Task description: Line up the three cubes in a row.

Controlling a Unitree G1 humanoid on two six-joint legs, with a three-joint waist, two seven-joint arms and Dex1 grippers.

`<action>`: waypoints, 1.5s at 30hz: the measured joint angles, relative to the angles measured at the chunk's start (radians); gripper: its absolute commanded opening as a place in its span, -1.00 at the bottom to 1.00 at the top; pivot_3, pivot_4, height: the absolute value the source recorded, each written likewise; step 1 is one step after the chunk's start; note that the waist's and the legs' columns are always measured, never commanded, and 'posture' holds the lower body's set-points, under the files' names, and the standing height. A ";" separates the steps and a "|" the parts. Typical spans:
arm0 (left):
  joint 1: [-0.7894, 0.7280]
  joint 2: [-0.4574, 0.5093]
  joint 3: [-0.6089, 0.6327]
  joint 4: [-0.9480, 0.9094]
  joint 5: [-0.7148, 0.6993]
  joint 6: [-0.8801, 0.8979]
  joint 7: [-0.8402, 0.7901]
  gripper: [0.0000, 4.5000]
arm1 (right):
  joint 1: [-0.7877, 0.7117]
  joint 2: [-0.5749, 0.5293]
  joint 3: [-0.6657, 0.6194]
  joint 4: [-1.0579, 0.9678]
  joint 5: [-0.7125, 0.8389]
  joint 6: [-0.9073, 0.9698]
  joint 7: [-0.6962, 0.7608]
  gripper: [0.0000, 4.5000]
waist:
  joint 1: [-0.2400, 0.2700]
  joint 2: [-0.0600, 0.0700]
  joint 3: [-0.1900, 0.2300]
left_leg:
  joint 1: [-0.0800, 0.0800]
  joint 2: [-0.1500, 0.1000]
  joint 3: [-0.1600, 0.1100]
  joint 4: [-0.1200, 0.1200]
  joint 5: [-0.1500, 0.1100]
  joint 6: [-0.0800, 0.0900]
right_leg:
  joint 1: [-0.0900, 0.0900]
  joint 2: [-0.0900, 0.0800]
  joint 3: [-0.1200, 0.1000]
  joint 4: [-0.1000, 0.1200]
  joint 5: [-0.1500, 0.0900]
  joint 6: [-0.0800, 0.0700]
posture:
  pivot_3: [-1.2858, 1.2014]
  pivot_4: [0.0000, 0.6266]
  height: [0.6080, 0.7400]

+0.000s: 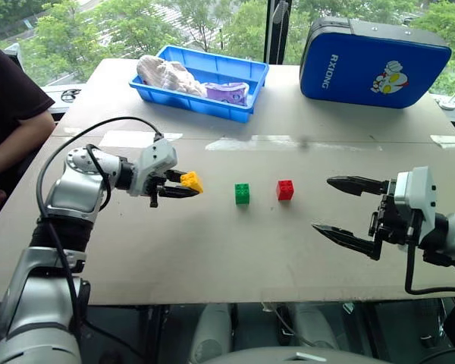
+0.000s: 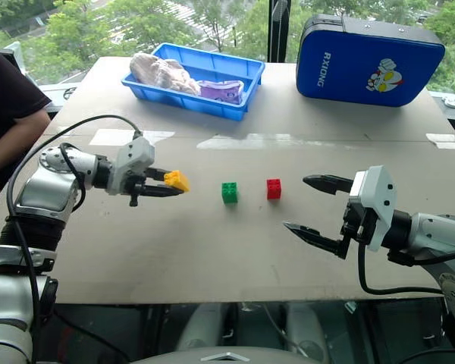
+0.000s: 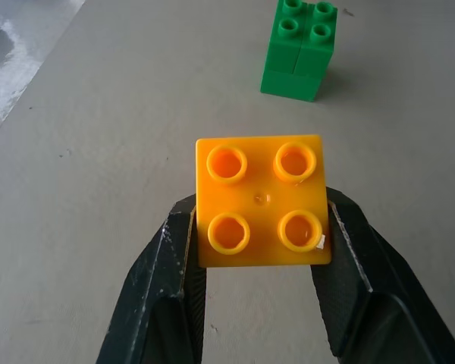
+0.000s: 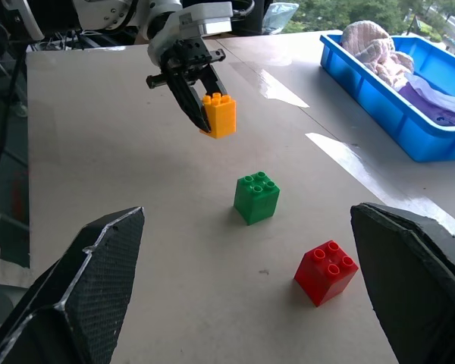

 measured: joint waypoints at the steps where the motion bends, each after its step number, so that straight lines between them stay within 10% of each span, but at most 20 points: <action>1: -0.009 -0.006 -0.013 0.020 0.007 -0.016 -0.007 -0.43 | 0.007 -0.001 -0.001 0.000 -0.002 0.000 0.000 1.00 | 0.000 0.000 0.000 | 0.000 0.000 0.000 0.000 0.000 0.000 | 0.000 0.000 0.000 0.000 0.000 0.000 | 0.03 -0.52 1.00; 40: -0.148 -0.123 -0.135 0.248 0.158 -0.268 -0.105 -0.43 | 0.098 -0.034 -0.031 -0.038 -0.005 -0.008 -0.004 1.00 | 0.001 0.000 0.000 | -0.001 0.001 -0.001 0.000 0.000 0.000 | 0.000 0.000 0.000 0.000 0.000 0.000 | 0.03 -0.52 1.00; 45: -0.148 -0.127 -0.135 0.247 0.163 -0.238 -0.105 0.59 | 0.098 -0.034 -0.036 -0.038 -0.004 -0.008 -0.004 1.00 | 0.001 0.000 0.000 | -0.001 0.001 -0.001 0.000 0.000 0.000 | 0.000 0.000 0.000 0.000 0.000 0.000 | 0.03 -0.52 1.00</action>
